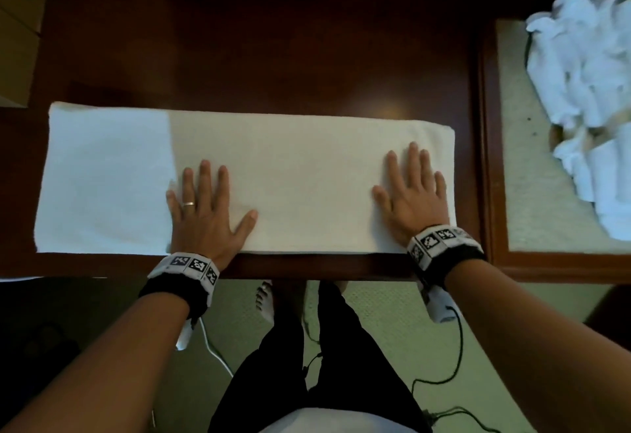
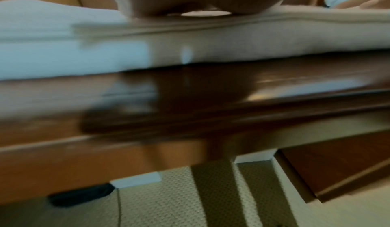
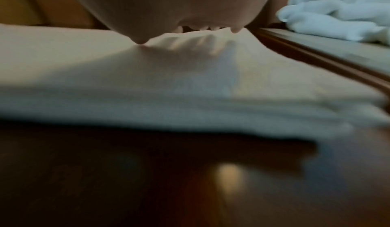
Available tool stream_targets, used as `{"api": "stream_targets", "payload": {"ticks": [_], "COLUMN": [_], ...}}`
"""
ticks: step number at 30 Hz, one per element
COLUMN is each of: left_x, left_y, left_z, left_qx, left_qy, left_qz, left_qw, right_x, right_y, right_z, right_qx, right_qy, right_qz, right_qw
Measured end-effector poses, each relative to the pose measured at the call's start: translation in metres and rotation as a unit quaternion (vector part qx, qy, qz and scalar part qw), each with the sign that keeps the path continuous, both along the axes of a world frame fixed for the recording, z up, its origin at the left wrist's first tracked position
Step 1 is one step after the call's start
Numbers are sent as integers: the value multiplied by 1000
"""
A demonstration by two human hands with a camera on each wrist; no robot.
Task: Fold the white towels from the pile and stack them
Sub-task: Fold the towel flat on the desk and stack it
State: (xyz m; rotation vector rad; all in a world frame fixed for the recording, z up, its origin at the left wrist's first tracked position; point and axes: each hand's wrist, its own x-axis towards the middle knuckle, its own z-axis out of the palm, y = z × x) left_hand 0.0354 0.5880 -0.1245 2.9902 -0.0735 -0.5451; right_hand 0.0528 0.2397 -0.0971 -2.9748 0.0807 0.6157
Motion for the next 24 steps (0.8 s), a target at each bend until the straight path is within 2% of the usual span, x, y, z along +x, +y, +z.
{"api": "stream_targets", "payload": {"ticks": [2, 5, 7, 10, 12, 13, 16, 19, 22, 24], "left_x": [-7, -13, -12, -9, -6, -5, -2, -3, -6, -6], "left_y": [-17, -29, -29, -34, -41, -44, -48, -49, -53, -56], "left_z": [1, 0, 0, 4, 8, 11, 16, 21, 26, 30], "left_qx": [-5, 5, 19, 23, 27, 26, 15, 17, 26, 34], "left_qy": [1, 20, 25, 32, 42, 47, 57, 64, 77, 85], "left_qz": [-37, -29, -23, -11, 5, 12, 28, 34, 41, 44], "left_qw": [999, 999, 999, 999, 999, 998, 998, 997, 996, 995], "right_x": [-37, -88, -105, -93, -69, -56, -24, -10, 0, 3], "right_y": [-6, -32, -48, -57, -61, -63, -68, -69, -74, -82], "right_z": [-1, -2, 1, 9, 12, 14, 16, 12, 6, 3], "right_qx": [20, 8, -3, 51, 97, 114, 109, 141, 201, 243], "right_qy": [20, 49, 42, -32, -110, -118, -21, 28, 64, 105], "right_qz": [54, -20, -40, -58, -120, -169, -293, -343, -407, -420], "right_qw": [998, 999, 998, 997, 982, 972, 950, 928, 889, 868]}}
